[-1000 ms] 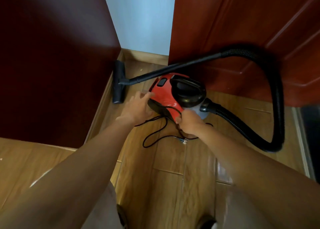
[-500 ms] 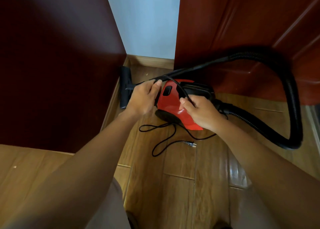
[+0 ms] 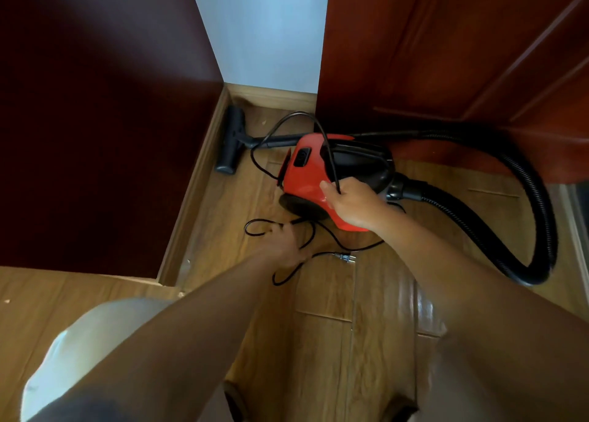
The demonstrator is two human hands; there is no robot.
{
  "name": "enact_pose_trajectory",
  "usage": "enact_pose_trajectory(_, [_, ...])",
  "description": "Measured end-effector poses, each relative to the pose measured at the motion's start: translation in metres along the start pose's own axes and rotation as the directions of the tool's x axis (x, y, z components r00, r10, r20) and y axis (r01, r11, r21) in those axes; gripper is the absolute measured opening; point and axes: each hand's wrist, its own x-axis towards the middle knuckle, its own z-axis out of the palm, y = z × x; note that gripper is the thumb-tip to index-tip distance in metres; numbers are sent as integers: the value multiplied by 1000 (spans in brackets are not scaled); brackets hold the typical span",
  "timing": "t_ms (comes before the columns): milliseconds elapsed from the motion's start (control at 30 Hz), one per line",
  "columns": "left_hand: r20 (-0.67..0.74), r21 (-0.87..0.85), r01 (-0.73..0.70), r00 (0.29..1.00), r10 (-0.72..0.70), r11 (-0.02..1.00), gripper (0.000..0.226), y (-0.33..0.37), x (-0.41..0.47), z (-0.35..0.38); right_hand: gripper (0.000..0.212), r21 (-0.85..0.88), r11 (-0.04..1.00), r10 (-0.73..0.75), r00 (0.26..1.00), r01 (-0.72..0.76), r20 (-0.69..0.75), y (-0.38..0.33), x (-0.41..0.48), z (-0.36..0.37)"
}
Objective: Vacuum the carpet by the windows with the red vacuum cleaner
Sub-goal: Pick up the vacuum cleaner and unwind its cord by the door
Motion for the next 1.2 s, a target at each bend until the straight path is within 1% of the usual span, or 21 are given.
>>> enact_pose_trajectory(33, [114,198,-22,994,0,980,106,-1,2,20,53,-28,1000,11,1000,-10,4,1,1,1])
enact_pose_trajectory(67, [181,291,-33,983,-21,956,113,-3,4,36,53,-56,998,18,1000,-18,-1,0,2,2])
enact_pose_trajectory(133, [232,380,-62,972,-30,923,122,-1,6,57,55,-116,993,18,999,-21,-30,1,2,4])
enact_pose_trajectory(167, [229,380,-62,973,-28,923,121,3,8,62,55,-147,989,18,999,-24,-43,5,2,5])
enact_pose_trajectory(200, [210,375,-61,977,-21,925,118,6,14,67,56,-182,983,15,998,-24,-53,10,0,4])
enact_pose_trajectory(300, [65,415,-67,997,44,907,100,16,24,76,52,-289,956,27,996,-51,-85,24,-2,-3])
enact_pose_trajectory(333, [17,439,-76,997,76,895,95,17,27,80,51,-306,950,34,996,-57,-82,28,-2,-5])
enact_pose_trajectory(400, [-22,439,-67,996,85,896,81,19,30,84,48,-313,947,57,996,-75,-67,32,-3,-8])
enact_pose_trajectory(500, [15,461,-103,994,108,881,48,21,23,69,45,-240,966,81,994,-95,-67,38,-2,-12])
enact_pose_trajectory(567, [59,500,-180,983,174,847,43,25,9,44,43,-163,978,122,990,-133,-71,44,1,-16])
enact_pose_trajectory(633, [92,571,-251,966,243,782,37,27,-6,12,42,-126,976,168,984,-175,-66,48,6,-22])
enact_pose_trajectory(700, [128,625,-333,936,328,706,31,26,-22,-25,41,-135,972,181,981,-190,-76,48,8,-29])
enact_pose_trajectory(733, [134,609,-369,920,368,702,26,24,-32,-44,41,-141,972,180,980,-190,-80,46,9,-31])
enact_pose_trajectory(833, [89,444,-469,871,484,763,12,17,-56,-91,41,-143,974,169,984,-176,-64,39,12,-31])
enact_pose_trajectory(900, [-5,337,-523,831,557,783,7,19,-68,-111,38,-165,970,174,983,-180,-50,36,14,-29])
enact_pose_trajectory(933, [-57,288,-550,807,587,784,9,21,-71,-116,38,-173,968,175,983,-180,-47,35,14,-29])
enact_pose_trajectory(1000, [-131,259,-580,771,623,773,23,25,-69,-120,37,-189,965,177,983,-183,-49,33,14,-30])
enact_pose_trajectory(1033, [-151,282,-569,769,622,772,24,27,-67,-122,36,-187,966,172,984,-179,-52,32,13,-31])
enact_pose_trajectory(1100, [-197,368,-564,730,654,740,22,29,-67,-127,35,-180,969,164,985,-172,-58,31,10,-35])
enact_pose_trajectory(1133, [-230,400,-574,692,684,715,23,30,-68,-130,36,-175,970,163,985,-171,-61,31,8,-36])
enact_pose_trajectory(1200, [-311,407,-592,627,715,696,37,31,-66,-135,35,-193,965,169,983,-178,-65,33,4,-38])
